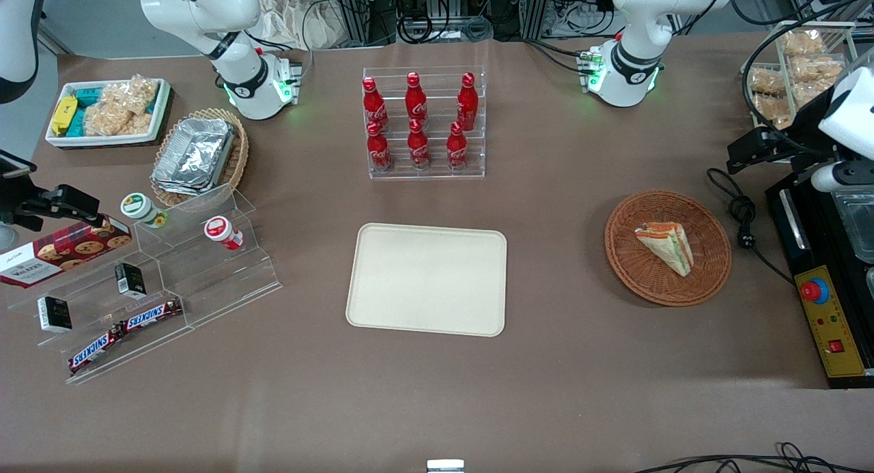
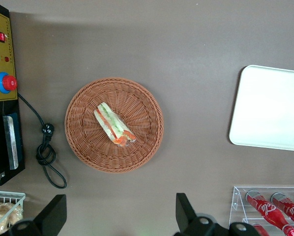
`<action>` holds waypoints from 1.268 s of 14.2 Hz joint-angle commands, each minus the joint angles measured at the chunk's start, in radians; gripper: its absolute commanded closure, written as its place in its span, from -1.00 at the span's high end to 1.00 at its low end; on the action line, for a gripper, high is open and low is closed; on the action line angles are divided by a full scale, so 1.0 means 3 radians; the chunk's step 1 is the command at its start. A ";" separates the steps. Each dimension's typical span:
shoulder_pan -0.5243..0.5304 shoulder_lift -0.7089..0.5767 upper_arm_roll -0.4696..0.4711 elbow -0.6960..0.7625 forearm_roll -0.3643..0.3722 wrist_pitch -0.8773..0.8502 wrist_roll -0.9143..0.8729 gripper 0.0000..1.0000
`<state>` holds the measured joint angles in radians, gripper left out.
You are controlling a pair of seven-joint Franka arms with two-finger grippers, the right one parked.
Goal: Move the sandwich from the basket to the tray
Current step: 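Move the left gripper down over the wrapped sandwich in the wicker basket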
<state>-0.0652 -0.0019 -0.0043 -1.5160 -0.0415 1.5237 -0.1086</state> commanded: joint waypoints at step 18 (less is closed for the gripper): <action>0.0315 0.0251 0.0086 -0.2473 -0.0046 0.2524 -0.1248 1.00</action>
<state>0.0227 0.0495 0.0252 -2.2400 -0.0430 2.2520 -0.4232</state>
